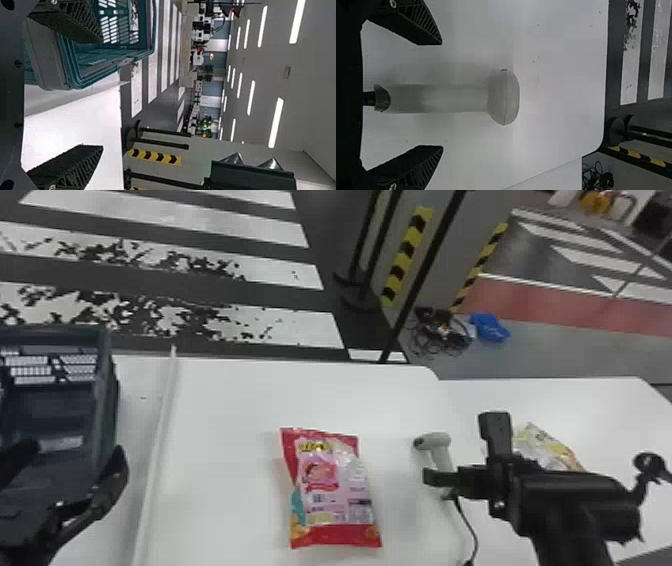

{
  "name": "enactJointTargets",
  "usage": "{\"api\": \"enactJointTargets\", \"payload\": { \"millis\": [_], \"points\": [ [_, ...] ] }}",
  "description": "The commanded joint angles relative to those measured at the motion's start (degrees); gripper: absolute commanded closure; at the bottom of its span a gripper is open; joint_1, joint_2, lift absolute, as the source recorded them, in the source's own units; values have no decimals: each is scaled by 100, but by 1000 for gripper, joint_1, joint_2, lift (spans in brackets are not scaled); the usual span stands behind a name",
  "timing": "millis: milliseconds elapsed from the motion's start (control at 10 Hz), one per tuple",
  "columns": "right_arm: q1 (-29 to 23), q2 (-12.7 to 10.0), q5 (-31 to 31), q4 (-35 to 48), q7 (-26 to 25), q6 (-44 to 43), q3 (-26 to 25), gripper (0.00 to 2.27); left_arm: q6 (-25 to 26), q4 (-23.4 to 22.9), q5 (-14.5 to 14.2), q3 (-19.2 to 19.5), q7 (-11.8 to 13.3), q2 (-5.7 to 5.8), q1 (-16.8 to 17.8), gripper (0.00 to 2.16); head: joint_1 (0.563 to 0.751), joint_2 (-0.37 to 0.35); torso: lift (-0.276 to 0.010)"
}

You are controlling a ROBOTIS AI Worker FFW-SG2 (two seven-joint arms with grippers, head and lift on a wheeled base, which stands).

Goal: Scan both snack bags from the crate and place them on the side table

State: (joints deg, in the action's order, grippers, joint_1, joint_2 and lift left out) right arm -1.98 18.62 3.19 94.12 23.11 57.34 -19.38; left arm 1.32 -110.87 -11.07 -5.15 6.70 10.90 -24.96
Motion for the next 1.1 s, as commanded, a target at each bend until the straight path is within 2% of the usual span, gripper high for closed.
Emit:
{"api": "enactJointTargets", "payload": {
  "millis": [0, 300, 500, 700, 1000],
  "points": [
    [-189, -104, -91, 440, 0, 186, -92, 22, 22, -189, 9, 14, -11, 9, -70, 39, 695, -350, -95],
    [-593, -280, -610, 1512, 71, 1047, -189, 22, 40, -418, 26, 14, -28, 18, -202, 39, 695, -350, -95],
    [-725, -324, -856, 1917, 255, 1663, -154, 29, 145, -567, 26, 85, -55, 35, -316, 39, 695, -322, -95],
    [-725, -324, -1383, 1969, 484, 2067, -224, 46, 216, -638, 35, 102, -108, 35, -378, 39, 695, -286, -95],
    [-681, -315, -1735, 1890, 800, 2207, -206, 46, 216, -655, 35, 102, -108, 44, -395, 39, 695, -231, -95]
  ]
}}
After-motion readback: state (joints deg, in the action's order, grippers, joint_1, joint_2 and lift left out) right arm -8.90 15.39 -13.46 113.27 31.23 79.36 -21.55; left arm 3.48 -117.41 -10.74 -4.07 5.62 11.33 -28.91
